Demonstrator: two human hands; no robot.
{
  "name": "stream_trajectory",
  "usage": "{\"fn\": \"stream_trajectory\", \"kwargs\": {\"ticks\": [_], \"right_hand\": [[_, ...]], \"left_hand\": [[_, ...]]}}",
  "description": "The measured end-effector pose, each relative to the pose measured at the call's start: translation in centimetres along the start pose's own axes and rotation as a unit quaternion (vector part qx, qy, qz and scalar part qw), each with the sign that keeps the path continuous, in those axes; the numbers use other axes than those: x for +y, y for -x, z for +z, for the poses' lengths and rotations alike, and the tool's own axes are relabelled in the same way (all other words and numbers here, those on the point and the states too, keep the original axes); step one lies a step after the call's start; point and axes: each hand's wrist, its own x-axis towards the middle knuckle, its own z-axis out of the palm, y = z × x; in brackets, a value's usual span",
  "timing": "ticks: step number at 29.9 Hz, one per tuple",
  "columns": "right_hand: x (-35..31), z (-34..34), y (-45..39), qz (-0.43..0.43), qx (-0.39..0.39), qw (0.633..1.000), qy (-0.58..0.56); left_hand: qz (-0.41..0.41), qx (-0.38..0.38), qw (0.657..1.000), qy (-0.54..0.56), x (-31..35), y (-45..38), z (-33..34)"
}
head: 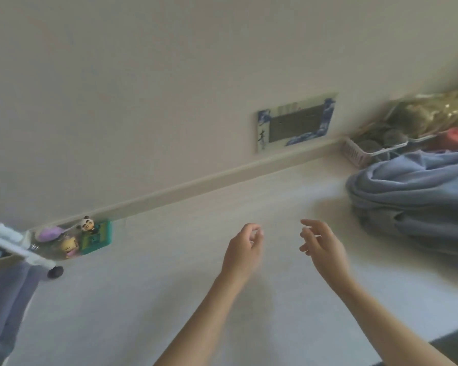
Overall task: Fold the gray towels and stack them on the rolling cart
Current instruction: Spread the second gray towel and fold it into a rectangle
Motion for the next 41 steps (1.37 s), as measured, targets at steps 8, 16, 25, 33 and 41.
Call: {"fn": "stream_trajectory", "kwargs": {"ticks": [8,16,25,33,41], "right_hand": [[5.7,-15.7,-2.6,-0.014,0.121,0.989,0.079],[8.4,-24.4,-4.9,0.004,0.233,0.962,0.14],[10.5,-28.6,-10.3,-0.079,0.262,0.893,0.356],[10.5,-29.4,-13.8,-0.102,0.247,0.882,0.389],[5.1,-27.3,-14.7,-0.198,0.3,0.892,0.272]], "left_hand": [[0.046,-0.104,0.993,0.015,10.6,-2.5,15.0],[0.15,-0.103,0.983,-0.012,17.0,-5.0,23.7],[0.234,-0.065,0.957,-0.16,19.6,-9.2,28.2],[0.226,-0.063,0.965,-0.118,20.7,-11.8,27.8],[0.252,-0.062,0.965,-0.022,22.9,-11.1,21.6]]}}
